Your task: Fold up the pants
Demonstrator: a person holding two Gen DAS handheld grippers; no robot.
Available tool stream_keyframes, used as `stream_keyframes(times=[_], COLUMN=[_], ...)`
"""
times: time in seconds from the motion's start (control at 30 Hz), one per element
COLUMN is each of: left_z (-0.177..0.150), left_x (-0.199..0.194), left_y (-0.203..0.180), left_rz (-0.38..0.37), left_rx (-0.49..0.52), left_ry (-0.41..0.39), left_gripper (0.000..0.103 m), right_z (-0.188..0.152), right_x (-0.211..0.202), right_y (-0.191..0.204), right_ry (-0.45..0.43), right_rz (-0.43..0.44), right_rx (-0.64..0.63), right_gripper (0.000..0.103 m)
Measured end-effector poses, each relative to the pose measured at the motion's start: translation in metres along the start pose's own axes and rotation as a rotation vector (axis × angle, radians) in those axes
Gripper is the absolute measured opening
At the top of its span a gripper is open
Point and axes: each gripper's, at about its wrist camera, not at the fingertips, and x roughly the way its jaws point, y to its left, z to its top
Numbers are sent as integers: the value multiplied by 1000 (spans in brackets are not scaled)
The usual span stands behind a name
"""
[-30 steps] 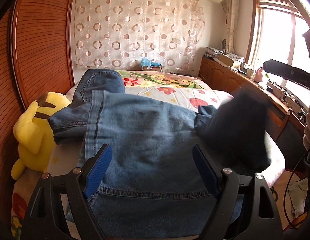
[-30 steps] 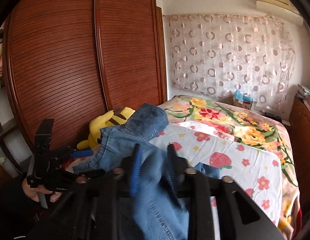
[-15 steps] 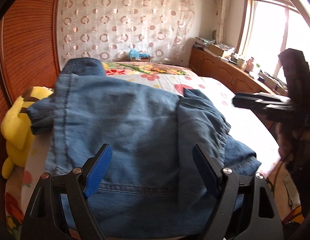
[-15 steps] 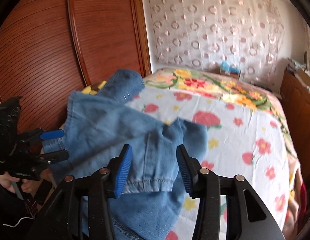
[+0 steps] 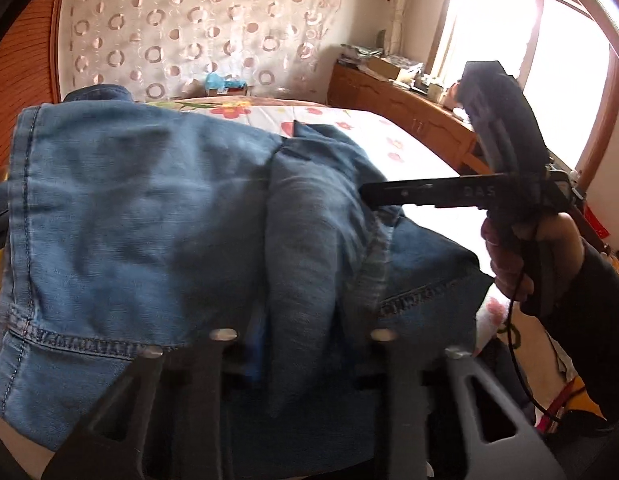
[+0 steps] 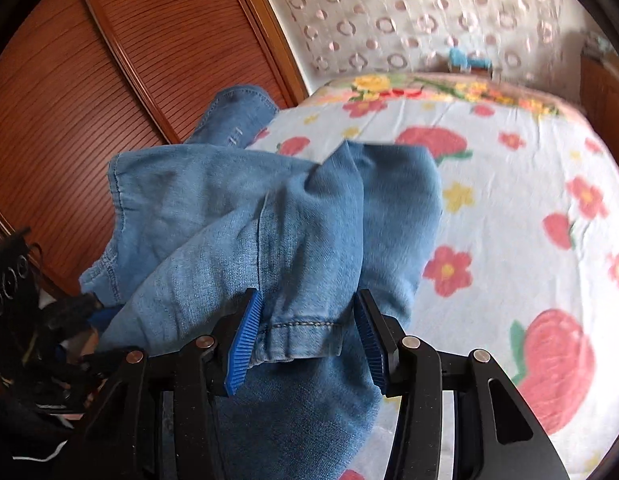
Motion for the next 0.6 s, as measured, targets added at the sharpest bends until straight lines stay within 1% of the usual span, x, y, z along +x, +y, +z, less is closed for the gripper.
stream_keyframes(times=[0.03,0.07,0.13,0.2,0.37,0.43,0.5,0.6], left_z=[1,3,8,16,39,46,48,45], left_x=[-2,-5,-12,-24,-71,-90,-102,-112], left_y=[-2,-6,-12,-16,-17,-15,-11,-4], left_rz=[-1,-3,1,2,-4,-8,4,22], left_rx=[9,24,49,62,56,50,46,39], left_ry=[-3,-5,-17,-46,-157,-194,-210,-221], left_gripper=[25,24,24,23,23,23,23,23], right_z=[3,6,13,26,70,88,99,110], right_x=[0,-3,-13,-29,-76,-86,-87,-75], right_y=[0,2,11,26,74,97,116,142], right_ry=[-2,-11,-43,-93,-236,-270,-275,-257], right_rz=[27,40,55,64,71,71,70,63], right_rx=[-3,-14,-44,-88,-193,-247,-289,-330], right_gripper=[19,10,9,8,8,8,8,8])
